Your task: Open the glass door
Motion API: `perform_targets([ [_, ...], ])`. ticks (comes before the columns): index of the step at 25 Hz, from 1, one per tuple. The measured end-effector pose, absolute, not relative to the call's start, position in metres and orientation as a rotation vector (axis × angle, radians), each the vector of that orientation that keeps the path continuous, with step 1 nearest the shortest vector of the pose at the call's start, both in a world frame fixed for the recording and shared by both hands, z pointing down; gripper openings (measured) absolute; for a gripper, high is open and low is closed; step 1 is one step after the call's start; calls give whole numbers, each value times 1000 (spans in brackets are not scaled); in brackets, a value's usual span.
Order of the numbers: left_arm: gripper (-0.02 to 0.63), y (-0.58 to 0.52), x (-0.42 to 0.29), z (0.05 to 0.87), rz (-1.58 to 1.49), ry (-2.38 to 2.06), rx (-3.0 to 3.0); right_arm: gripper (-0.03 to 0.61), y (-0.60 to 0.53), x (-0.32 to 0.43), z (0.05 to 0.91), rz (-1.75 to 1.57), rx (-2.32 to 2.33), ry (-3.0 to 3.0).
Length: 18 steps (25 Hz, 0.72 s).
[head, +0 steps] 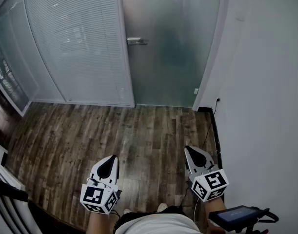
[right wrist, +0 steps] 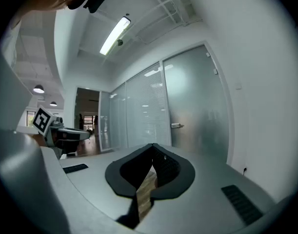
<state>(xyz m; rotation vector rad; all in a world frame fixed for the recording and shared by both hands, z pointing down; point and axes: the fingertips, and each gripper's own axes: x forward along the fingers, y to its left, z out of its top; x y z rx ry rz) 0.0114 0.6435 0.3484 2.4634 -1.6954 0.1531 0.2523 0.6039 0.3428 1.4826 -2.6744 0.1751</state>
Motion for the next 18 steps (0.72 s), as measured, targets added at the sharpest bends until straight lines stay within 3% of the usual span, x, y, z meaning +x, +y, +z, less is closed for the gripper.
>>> perform_targets([
  [9,-2,654,16,365,127,-1695,2424,2,608,252,357,181,1422,-2673],
  [18,0,576,34,381,90,-1615,2455,2,554,279,372,179,1473,-2590],
])
